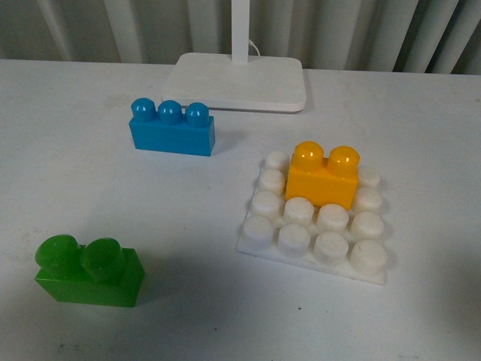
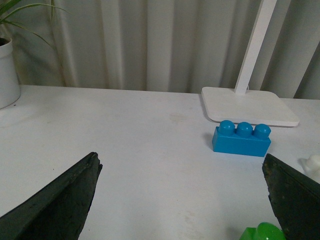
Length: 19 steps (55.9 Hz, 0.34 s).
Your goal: Insert yellow block into base center
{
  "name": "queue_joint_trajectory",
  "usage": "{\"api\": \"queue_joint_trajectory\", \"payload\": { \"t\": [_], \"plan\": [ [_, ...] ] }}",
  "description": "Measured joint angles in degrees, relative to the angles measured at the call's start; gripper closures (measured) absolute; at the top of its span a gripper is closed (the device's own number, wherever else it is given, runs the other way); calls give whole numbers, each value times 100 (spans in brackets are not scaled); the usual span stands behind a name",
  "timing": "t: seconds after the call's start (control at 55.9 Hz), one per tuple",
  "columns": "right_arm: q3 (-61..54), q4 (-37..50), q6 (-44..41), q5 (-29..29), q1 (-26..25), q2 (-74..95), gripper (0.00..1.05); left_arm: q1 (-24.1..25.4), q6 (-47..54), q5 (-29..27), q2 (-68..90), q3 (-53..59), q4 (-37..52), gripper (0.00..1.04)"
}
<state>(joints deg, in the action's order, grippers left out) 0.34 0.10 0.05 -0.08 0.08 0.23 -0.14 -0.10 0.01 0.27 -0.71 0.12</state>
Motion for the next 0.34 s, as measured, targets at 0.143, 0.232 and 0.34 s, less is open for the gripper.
{"api": "queue_joint_trajectory", "payload": {
  "t": [0.143,0.232,0.34],
  "plan": [
    [0,0,0,0,0,0,9,0,0,0,0,0,0,6],
    [0,0,0,0,0,0,9,0,0,0,0,0,0,6],
    [0,0,0,0,0,0,9,0,0,0,0,0,0,6]
  ]
}}
